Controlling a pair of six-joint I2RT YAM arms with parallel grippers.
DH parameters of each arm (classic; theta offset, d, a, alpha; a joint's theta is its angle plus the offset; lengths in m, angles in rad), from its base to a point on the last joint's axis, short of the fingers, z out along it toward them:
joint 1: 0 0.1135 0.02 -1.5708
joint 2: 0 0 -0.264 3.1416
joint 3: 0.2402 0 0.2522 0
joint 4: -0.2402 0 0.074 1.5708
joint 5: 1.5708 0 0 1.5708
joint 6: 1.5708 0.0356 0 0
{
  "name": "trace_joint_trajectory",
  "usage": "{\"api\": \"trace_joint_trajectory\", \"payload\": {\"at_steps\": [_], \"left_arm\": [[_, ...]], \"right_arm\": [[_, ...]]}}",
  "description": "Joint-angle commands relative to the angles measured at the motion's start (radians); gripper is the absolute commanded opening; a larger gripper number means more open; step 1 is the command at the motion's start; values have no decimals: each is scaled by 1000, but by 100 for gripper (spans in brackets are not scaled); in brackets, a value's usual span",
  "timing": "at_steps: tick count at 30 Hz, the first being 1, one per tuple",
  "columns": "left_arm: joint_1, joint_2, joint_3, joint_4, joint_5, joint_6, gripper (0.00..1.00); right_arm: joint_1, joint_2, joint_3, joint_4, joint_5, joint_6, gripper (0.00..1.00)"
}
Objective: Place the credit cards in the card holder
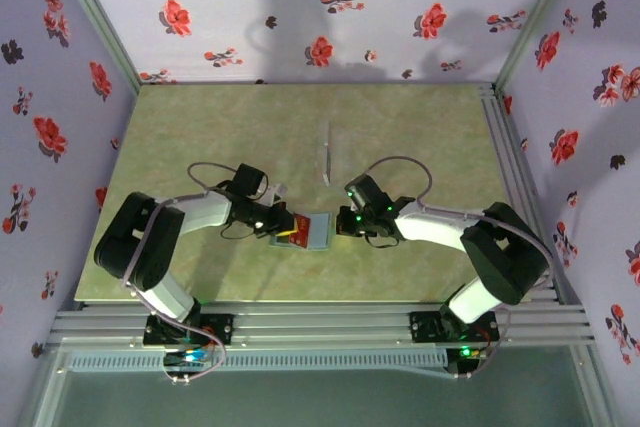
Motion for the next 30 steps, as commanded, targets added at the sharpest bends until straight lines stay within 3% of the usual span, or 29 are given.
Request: {"api": "trace_joint_trajectory", "payload": {"at_steps": [1, 10, 21, 30], "left_arm": [[10, 30, 16, -5, 5, 36, 0], [58, 11, 5, 18, 26, 44, 0], [58, 77, 18, 24, 58, 71, 0], [58, 42, -18, 42, 115, 14, 1]], "right_arm": [[4, 20, 8, 13, -9, 3, 0], [4, 9, 16, -16, 12, 0, 0], [4, 28, 34, -24, 11, -29, 0], [5, 29, 28, -11, 2, -22, 0]]}}
